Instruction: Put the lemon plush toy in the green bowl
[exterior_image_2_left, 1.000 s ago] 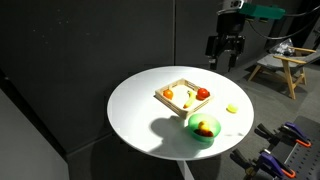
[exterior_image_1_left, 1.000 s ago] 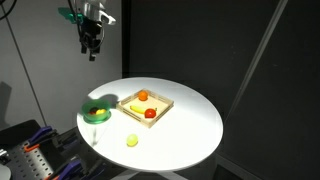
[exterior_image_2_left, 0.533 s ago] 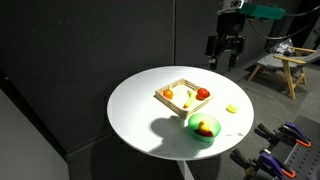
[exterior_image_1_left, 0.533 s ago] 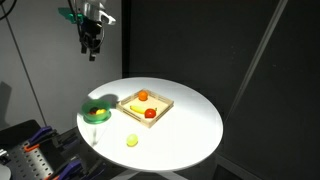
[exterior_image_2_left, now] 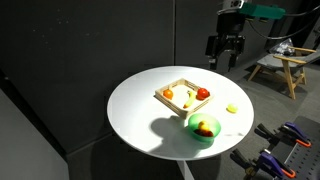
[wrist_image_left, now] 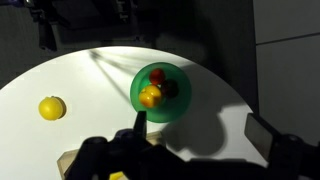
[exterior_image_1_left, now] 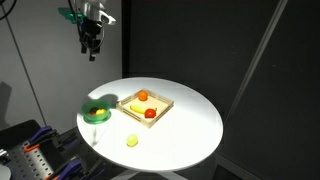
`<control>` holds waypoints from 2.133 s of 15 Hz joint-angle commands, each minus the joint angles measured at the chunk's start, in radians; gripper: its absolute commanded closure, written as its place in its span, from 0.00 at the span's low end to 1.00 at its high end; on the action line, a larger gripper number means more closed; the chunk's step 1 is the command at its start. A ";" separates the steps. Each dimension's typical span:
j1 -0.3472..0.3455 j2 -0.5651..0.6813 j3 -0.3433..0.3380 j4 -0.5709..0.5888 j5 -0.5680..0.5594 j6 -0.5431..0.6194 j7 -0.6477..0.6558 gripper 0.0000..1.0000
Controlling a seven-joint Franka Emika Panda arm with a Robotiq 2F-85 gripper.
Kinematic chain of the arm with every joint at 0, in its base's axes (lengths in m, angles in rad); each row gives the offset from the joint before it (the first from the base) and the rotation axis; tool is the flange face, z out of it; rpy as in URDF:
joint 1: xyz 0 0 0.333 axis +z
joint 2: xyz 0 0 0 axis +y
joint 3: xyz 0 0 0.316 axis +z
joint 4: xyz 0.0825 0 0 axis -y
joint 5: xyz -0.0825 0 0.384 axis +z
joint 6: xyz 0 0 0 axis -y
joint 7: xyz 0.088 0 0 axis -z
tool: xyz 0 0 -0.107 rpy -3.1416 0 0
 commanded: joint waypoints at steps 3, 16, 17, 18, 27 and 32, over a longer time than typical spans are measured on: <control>-0.001 0.000 0.001 0.001 0.000 -0.002 0.000 0.00; -0.020 0.081 -0.026 0.042 -0.028 0.141 -0.063 0.00; -0.023 0.089 -0.031 0.045 -0.037 0.156 -0.078 0.00; -0.025 0.095 -0.036 0.046 -0.050 0.175 -0.095 0.00; -0.069 0.196 -0.093 0.090 -0.162 0.267 -0.222 0.00; -0.105 0.277 -0.132 0.131 -0.207 0.275 -0.209 0.00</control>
